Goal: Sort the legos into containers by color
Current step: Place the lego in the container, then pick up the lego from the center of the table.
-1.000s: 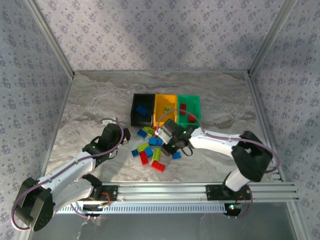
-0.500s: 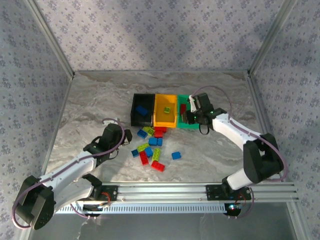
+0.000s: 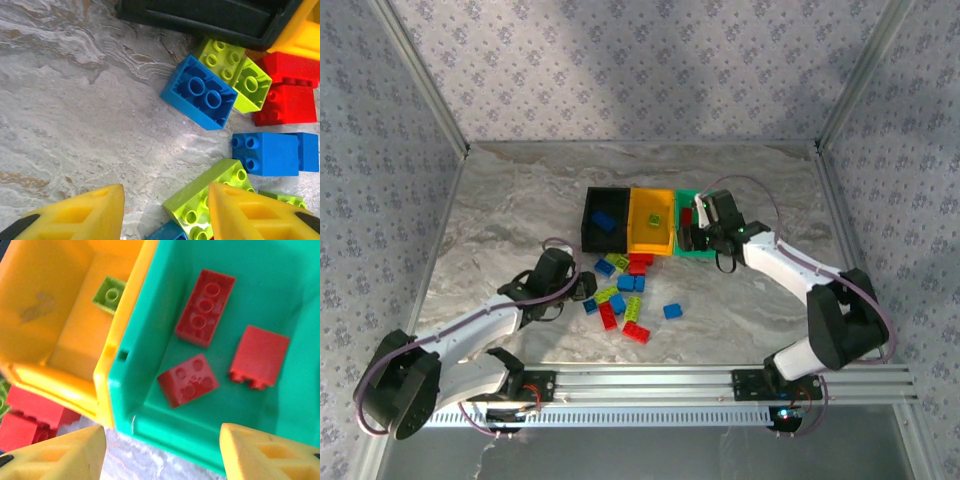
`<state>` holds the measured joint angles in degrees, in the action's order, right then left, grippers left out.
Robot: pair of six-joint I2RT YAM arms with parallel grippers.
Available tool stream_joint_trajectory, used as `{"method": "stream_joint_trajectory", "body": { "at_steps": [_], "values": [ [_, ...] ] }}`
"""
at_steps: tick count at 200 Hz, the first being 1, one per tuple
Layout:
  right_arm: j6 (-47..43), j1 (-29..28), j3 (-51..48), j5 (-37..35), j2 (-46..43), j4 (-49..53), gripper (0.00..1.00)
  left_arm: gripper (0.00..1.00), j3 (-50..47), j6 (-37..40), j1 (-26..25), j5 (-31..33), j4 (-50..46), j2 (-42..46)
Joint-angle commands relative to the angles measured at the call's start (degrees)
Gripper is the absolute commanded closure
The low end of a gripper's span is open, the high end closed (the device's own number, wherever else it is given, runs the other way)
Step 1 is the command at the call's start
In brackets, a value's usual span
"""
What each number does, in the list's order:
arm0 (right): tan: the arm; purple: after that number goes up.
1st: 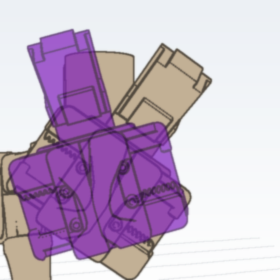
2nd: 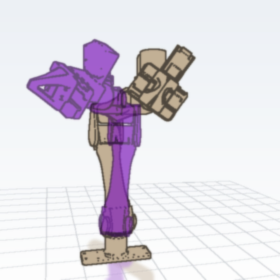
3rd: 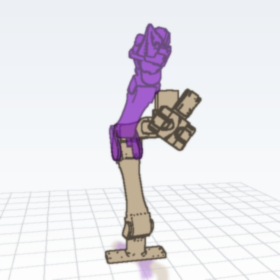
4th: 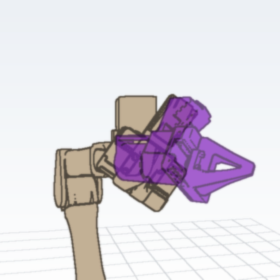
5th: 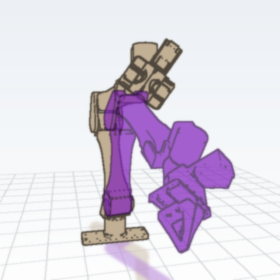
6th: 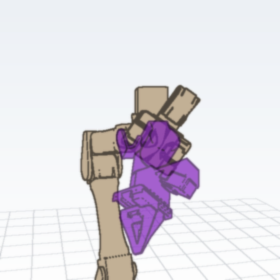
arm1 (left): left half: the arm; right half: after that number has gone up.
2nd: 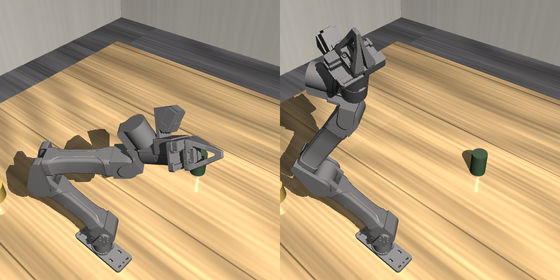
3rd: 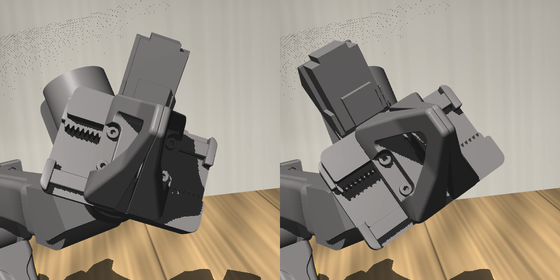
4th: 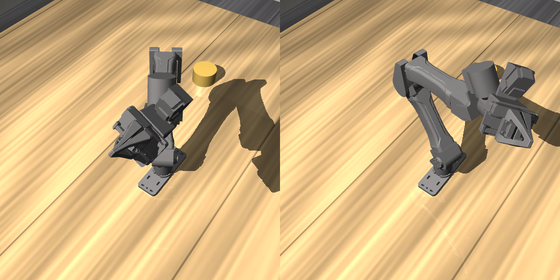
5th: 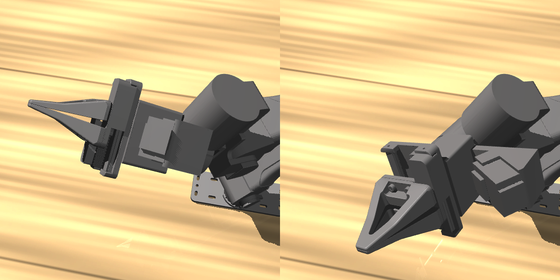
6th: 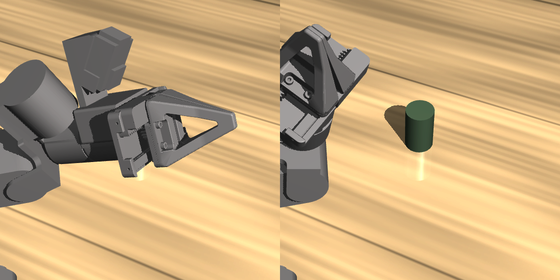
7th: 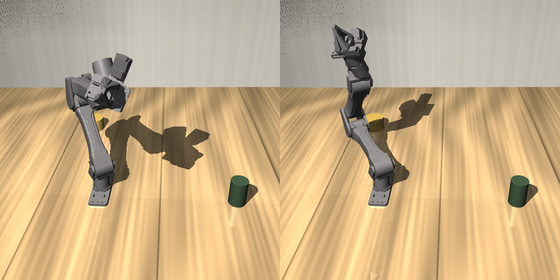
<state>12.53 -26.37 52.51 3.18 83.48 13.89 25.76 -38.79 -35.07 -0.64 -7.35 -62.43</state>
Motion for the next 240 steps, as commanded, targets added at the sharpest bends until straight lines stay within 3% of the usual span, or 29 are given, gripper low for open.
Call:
{"method": "stream_joint_trajectory", "body": {
  "at_steps": [1,37,65,108,188,214,240],
  "values": [
    [-2.47,-2.28,-4.06,-1.98,-4.27,-2.01,0.36,0.52,3.42,2.32,-0.91,-3.38,-0.72,-1.42],
    [-2.71,-4.13,-12.26,-4.76,-9.13,-6.73,0.36,0.51,7.08,5.31,-3.02,-5.57,-7.72,-4.87],
    [-0.76,-4.28,-17.70,-7.70,-9.59,-12.98,0.35,0.51,8.61,6.40,-4.30,-6.61,-8.04,-5.76],
    [-0.63,-6.73,-16.33,-9.34,-7.25,-12.76,0.35,0.51,14.70,7.24,-5.85,-6.25,-7.97,-11.27],
    [-0.93,-8.82,-16.74,-13.58,-9.30,-12.14,0.35,0.50,33.44,13.13,-9.59,-2.77,-22.51,-30.81],
    [-0.93,-8.93,-16.67,-13.81,-9.20,-12.14,0.34,0.51,36.95,14.00,-11.26,2.57,-27.40,-34.24],
    [-0.93,-9.04,-16.30,-14.03,-8.62,-12.01,0.34,0.51,37.32,13.61,-11.29,2.05,-27.65,-35.18]
  ]
}}
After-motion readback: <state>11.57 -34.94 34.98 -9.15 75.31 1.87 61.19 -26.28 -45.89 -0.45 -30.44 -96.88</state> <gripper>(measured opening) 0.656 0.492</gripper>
